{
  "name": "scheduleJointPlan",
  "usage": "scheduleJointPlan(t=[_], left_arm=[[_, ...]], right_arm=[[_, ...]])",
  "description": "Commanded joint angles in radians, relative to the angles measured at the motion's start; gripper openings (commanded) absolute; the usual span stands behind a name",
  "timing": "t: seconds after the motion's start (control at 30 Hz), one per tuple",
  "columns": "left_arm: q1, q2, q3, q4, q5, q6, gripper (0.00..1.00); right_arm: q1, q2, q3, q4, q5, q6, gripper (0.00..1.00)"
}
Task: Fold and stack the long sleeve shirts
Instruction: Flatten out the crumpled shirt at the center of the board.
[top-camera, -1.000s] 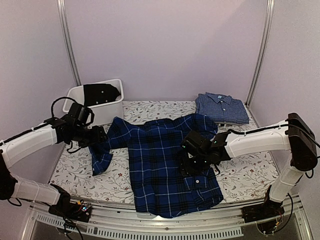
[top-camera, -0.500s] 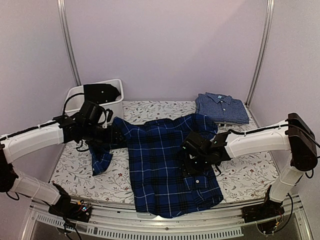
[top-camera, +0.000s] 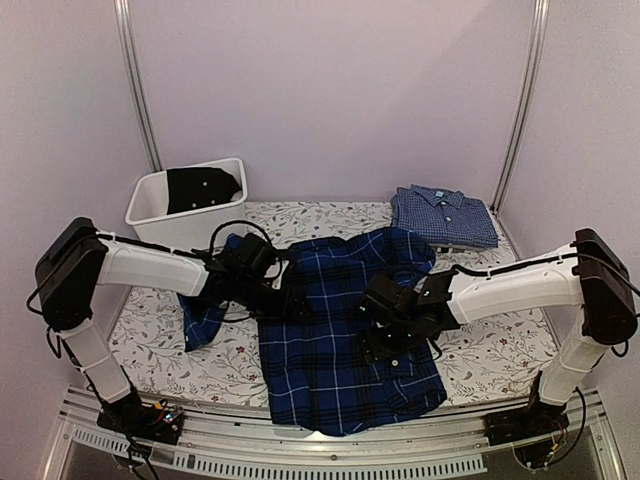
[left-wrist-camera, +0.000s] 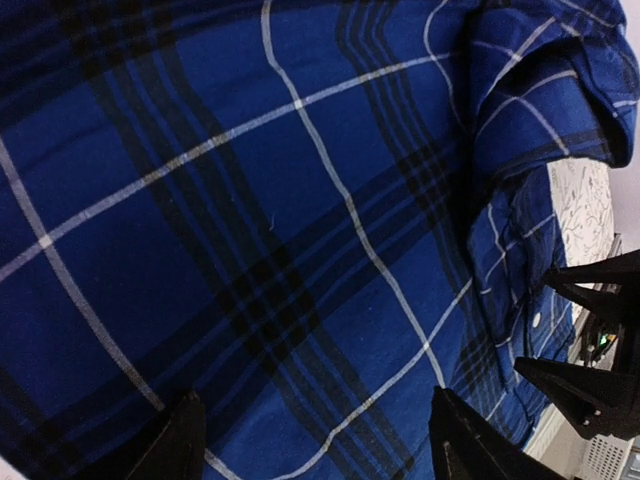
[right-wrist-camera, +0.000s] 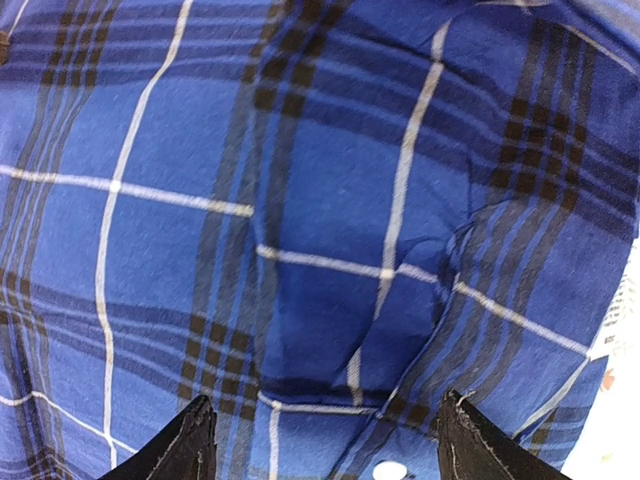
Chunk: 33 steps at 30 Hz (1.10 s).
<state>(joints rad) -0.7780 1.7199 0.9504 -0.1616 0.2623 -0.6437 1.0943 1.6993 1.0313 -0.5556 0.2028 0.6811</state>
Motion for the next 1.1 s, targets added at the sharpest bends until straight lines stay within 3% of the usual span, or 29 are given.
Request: scheduleJointPlan(t=[0.0,0.47,0.77,1.07], left_arm=[[-0.011,0.024,-0.048,0.051,0.025,-0.020,0.76],[0.078,-0.071,-0.302,-0.025,-0.042,0.010,0.77],[0.090,-0.080,-0.267,-0.041,-0.034,0.044,0.77],[0.090,-0.062,-0.239,-0.040,-0.016,0.053,0.77]], right_arm=[[0.022,0.018,0.027,-0.024,0.022,0.016,0.73],[0.034,-0.057,-0.020,-0.063,0.046,0.095,0.72],[0.080,-0.002,0.029,-0.059,0.000,0.087,0.70],[0.097,0.048,-0.028,-0.026,-0.024,0.147,0.67]])
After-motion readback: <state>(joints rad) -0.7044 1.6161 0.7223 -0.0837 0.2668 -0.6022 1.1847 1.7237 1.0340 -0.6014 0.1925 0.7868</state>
